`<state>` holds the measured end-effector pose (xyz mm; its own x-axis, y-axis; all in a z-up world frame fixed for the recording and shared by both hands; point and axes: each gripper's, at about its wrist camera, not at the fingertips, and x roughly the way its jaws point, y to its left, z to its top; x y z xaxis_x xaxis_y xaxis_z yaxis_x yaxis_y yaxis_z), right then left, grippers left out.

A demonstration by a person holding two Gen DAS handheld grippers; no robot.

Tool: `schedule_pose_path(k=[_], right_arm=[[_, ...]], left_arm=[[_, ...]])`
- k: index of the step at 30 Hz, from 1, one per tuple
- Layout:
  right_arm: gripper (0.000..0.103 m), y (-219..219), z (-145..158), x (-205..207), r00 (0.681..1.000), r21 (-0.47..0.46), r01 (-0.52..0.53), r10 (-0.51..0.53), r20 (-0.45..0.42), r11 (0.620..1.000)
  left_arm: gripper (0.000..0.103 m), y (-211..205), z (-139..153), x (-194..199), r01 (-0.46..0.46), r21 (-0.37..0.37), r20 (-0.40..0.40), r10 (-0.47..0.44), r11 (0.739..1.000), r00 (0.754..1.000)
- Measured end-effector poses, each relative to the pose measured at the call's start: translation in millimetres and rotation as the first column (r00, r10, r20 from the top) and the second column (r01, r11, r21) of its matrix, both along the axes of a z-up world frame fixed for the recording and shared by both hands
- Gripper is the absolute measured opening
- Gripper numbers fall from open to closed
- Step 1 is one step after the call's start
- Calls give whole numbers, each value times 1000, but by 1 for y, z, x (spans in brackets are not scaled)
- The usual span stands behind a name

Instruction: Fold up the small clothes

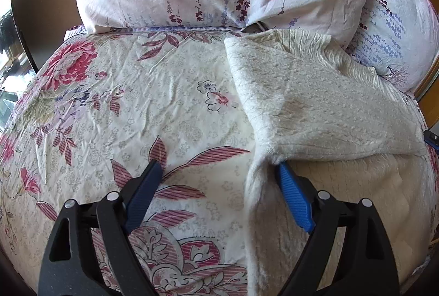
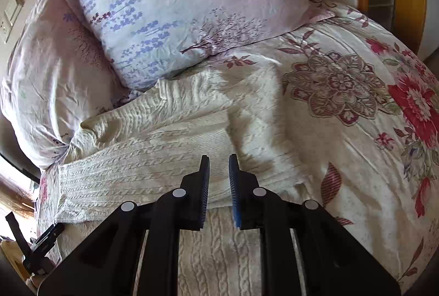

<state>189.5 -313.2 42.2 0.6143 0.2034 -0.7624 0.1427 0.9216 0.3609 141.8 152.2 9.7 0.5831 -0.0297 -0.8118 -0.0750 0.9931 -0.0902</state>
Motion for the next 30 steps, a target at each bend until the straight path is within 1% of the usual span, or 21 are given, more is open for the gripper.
schedule_pose_path(k=[3, 4, 5, 6, 7, 8, 9, 10, 11, 12, 14, 17, 19, 20, 21, 22, 24, 27, 30], right_arm=[[15, 13, -8, 11, 997, -23, -63, 62, -36, 998], [18, 15, -14, 14, 996, -26, -69, 67, -59, 997], [25, 16, -22, 19, 992, -22, -72, 69, -103, 997], [26, 16, -26, 18, 992, -4, -71, 70, -107, 997], [31, 16, -26, 17, 993, 0, -72, 71, -94, 997], [37, 18, -25, 17, 991, 0, -87, 87, -97, 996], [42, 21, -23, 18, 990, -4, -106, 105, -98, 994], [51, 24, -22, 18, 988, -8, -124, 123, -95, 992], [57, 29, -21, 19, 986, -18, -143, 141, -92, 990], [59, 34, -20, 20, 984, -40, -158, 154, -90, 987], [67, 44, -19, 21, 980, -86, -184, 176, -88, 979], [68, 55, -17, 21, 972, -158, -223, 208, -108, 962], [68, 52, -14, 16, 969, -154, -233, 216, -122, 960], [68, 46, -11, 9, 971, -140, -223, 207, -115, 965], [69, 38, -7, 0, 976, -123, -207, 195, -98, 971], [74, 29, -4, -10, 980, -107, -187, 178, -86, 977], [76, 6, 0, -32, 986, -64, -157, 153, -62, 986], [76, -30, -1, -66, 992, 7, -118, 119, -47, 993], [76, -64, -7, -91, 993, 102, -82, 90, -80, 991]], left_arm=[[85, 0, 0, 1, 1, 7, -3, -1, 1000, 1000], [85, 1, -1, 1, -2, 3, -4, 2, 1000, 1000], [85, 2, -1, 1, -8, -1, -1, 8, 1000, 1000], [85, 2, -1, 2, -11, -4, 0, 11, 1000, 1000], [86, 3, -1, 1, -16, -7, 1, 16, 1000, 1000], [86, 2, 0, 1, -22, -6, 0, 22, 1000, 1000], [86, 2, 0, 1, -25, -3, -1, 25, 1000, 1000], [86, 2, -1, 1, -29, -1, -1, 29, 1000, 1000], [86, 3, -1, 0, -32, -2, 2, 32, 999, 999], [86, 3, -1, 0, -36, -3, 4, 36, 999, 999], [86, 4, 0, -1, -44, -1, 5, 44, 999, 999], [86, 7, 1, -5, -70, 5, -9, 70, 998, 998], [86, 10, 3, -14, -85, -1, -16, 85, 996, 996], [86, 13, 5, -21, -87, -12, -16, 87, 996, 996], [86, 15, 6, -29, -88, -29, -16, 87, 996, 996], [86, 17, 8, -39, -86, -55, -16, 85, 995, 996], [87, 23, 12, -61, -74, -131, -9, 73, 989, 997], [87, 30, 14, -92, -68, -250, -7, 69, 966, 998], [87, 31, 12, -117, -71, -337, -13, 71, 939, 997]])
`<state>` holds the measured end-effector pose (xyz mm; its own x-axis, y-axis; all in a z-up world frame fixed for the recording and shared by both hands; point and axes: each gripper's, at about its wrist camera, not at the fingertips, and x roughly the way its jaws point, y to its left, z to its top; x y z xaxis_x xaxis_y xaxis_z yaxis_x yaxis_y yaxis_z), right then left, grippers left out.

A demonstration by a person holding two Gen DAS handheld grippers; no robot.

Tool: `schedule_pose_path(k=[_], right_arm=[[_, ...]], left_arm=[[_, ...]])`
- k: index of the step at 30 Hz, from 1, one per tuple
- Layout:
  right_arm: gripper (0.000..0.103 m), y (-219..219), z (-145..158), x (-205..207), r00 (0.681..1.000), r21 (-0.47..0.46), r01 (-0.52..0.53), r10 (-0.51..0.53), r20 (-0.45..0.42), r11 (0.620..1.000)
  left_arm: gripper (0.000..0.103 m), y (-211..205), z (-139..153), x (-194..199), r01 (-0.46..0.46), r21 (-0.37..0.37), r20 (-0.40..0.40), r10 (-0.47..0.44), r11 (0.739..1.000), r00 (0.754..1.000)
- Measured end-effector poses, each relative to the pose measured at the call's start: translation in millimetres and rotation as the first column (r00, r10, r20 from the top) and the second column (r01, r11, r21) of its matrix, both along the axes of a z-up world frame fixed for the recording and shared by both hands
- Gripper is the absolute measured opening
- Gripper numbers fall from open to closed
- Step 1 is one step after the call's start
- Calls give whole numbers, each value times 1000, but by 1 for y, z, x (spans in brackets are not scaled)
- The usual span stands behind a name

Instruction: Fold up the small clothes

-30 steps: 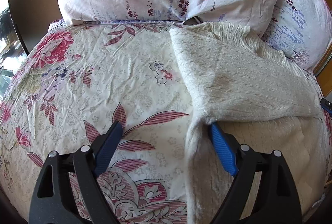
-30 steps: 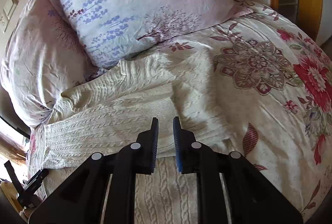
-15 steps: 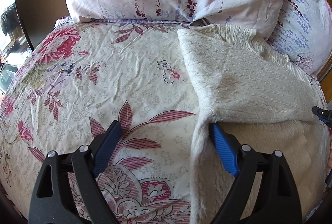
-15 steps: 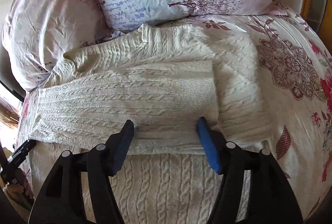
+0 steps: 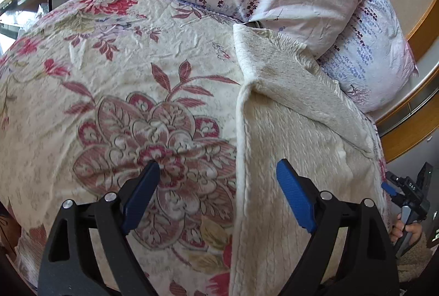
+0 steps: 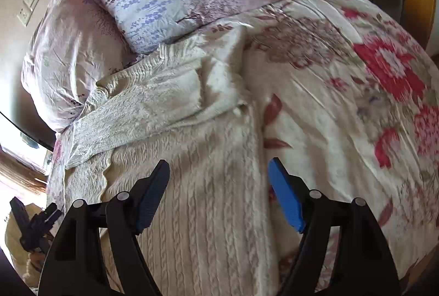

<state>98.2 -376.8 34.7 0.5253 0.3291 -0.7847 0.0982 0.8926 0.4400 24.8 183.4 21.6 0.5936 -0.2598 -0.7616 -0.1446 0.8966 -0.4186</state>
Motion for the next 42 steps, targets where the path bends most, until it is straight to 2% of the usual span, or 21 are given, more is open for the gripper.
schedule_pose_path(k=[2, 6, 8, 10, 13, 15, 19, 25, 31, 33, 36, 38, 40, 42], right_arm=[[75, -18, -8, -13, 999, 56, 27, -25, -40, 998], [69, -37, -25, -32, 995, 169, 54, -38, -96, 984], [68, -39, -29, -40, 995, 230, 46, -25, -94, 972], [65, -40, -30, -45, 995, 279, 31, -4, -98, 960], [54, -40, -39, -52, 991, 391, 8, 46, -128, 920], [51, -38, -45, -59, 986, 465, -6, 82, -143, 885], [44, -30, -53, -74, 974, 550, -38, 154, -166, 835], [36, -11, -58, -91, 945, 599, -105, 267, -189, 794], [32, -7, -64, -106, 937, 632, -104, 289, -197, 768], [28, -9, -65, -110, 938, 631, -103, 287, -197, 769], [20, -9, -68, -109, 939, 627, -95, 279, -201, 773], [17, -10, -68, -109, 941, 626, -94, 275, -199, 774], [13, -8, -68, -109, 941, 615, -98, 274, -199, 782], [11, -7, -66, -107, 941, 597, -110, 276, -194, 794]], left_arm=[[85, -2, -4, -11, 2, -42, -12, -3, 999, 1000], [82, -10, -4, -27, 13, -41, -6, -14, 999, 1000], [75, -10, -6, -31, 29, -94, -12, -30, 995, 999], [72, -13, -7, -37, 33, -119, -10, -34, 992, 999], [59, -19, -12, -44, 58, -204, -19, -63, 977, 998], [58, -24, -14, -50, 69, -231, -16, -75, 970, 997], [52, -30, -20, -63, 77, -317, -30, -91, 945, 995], [44, -28, -29, -79, 51, -412, -46, -77, 910, 996], [40, -34, -32, -86, 63, -439, -66, -102, 896, 993], [38, -37, -32, -86, 72, -442, -78, -119, 894, 990], [28, -41, -33, -86, 82, -436, -101, -139, 896, 985], [17, -42, -35, -86, 73, -433, -114, -136, 898, 984], [11, -42, -36, -86, 67, -434, -123, -133, 898, 984], [9, -42, -34, -86, 75, -433, -112, -136, 898, 984]])
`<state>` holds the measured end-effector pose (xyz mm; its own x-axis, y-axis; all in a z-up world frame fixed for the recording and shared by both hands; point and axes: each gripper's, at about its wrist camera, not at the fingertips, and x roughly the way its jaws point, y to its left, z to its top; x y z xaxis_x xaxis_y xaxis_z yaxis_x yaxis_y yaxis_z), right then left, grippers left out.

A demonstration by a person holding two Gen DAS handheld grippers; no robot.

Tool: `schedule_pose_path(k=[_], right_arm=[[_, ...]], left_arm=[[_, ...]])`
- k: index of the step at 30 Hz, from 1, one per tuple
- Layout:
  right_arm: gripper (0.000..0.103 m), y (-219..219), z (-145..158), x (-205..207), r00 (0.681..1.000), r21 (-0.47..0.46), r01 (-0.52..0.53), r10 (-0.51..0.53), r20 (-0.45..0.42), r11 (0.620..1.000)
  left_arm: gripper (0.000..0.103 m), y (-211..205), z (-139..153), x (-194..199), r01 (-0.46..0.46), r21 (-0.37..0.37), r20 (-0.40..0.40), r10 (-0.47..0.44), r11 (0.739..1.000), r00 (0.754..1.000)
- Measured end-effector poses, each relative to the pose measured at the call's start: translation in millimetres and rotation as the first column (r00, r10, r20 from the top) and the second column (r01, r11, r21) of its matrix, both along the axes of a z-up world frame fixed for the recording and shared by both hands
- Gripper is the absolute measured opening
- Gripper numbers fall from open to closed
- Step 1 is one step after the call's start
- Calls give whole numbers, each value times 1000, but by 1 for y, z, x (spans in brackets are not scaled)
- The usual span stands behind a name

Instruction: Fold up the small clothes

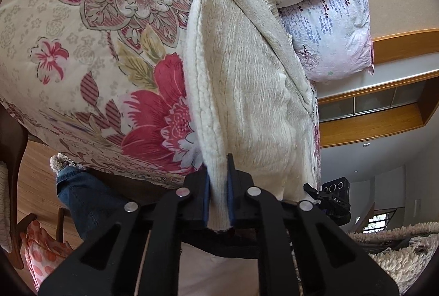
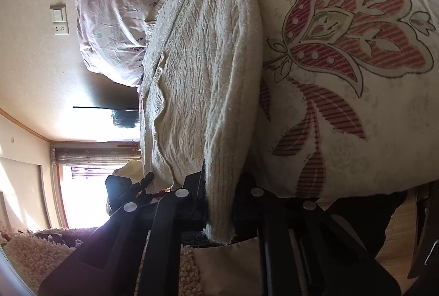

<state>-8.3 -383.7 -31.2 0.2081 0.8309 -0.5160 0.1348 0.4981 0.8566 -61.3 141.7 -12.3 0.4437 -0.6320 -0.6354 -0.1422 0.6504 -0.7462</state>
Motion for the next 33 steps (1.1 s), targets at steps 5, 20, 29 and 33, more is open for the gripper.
schedule_pose_path(k=[5, 20, 29, 33], right_arm=[[9, 1, 12, 6, 999, -3, 8, -8, 48, 1000], [9, -4, 71, 62, 945, 30, 170, -171, 278, 985], [9, 1, 80, 117, 914, 18, 250, -242, 327, 968], [9, 2, 87, 138, 898, 20, 269, -258, 355, 963]], left_arm=[[6, 4, 17, 5, 1, -21, 73, 0, 1000, 997], [6, 29, 67, 61, -72, -53, 250, 83, 996, 965], [6, 30, 82, 128, -107, -32, 286, 112, 994, 952], [6, 28, 85, 162, -109, -8, 296, 107, 994, 949]])
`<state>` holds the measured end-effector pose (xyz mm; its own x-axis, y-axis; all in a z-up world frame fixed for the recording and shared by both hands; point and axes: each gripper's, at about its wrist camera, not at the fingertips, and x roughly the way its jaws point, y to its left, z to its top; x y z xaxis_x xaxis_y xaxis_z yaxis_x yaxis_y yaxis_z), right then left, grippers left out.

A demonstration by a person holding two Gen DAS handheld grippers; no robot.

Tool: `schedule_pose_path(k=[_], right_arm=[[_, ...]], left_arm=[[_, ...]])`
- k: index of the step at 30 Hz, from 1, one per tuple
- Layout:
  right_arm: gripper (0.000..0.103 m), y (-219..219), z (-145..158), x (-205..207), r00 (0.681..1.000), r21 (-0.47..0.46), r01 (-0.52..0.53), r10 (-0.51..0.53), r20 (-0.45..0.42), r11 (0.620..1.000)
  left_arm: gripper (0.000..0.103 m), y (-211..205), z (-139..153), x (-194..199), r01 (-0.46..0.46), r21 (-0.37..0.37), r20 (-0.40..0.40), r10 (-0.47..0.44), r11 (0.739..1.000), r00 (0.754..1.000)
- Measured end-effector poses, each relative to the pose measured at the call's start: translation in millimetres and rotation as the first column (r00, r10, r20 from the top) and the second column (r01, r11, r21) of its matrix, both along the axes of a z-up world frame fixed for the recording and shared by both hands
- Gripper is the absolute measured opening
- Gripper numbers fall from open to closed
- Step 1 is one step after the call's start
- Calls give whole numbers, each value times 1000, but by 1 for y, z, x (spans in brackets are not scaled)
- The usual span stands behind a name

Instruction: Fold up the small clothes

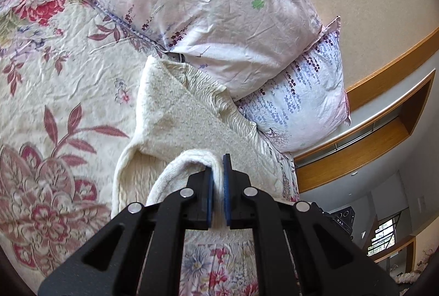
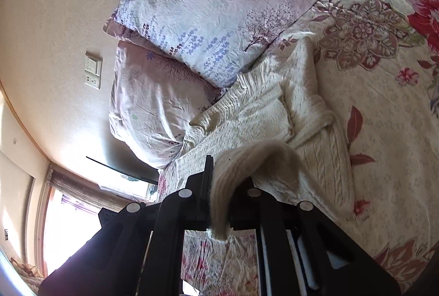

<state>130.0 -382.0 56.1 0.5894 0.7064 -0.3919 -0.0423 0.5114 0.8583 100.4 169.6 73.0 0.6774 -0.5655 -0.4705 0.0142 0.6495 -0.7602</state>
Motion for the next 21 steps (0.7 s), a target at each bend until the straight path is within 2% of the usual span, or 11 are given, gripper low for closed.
schedule_pose_path(k=[4, 9, 18, 21], right_arm=[[9, 3, 4, 26, 1000, -6, 11, -11, 23, 1000], [9, 6, 7, 63, 999, -14, 21, -20, 39, 1000], [9, 13, -19, 131, 999, -39, 34, -35, -36, 999], [9, 15, -28, 152, 997, -47, 36, -39, -61, 998]], left_arm=[[6, -2, -1, 38, 1, 25, 4, -1, 1000, 1000], [6, 5, -16, 83, -35, -10, -31, 34, 999, 999], [6, 10, -39, 142, -84, -52, -111, 78, 995, 991], [6, 7, -42, 158, -97, -28, -121, 93, 995, 988]])
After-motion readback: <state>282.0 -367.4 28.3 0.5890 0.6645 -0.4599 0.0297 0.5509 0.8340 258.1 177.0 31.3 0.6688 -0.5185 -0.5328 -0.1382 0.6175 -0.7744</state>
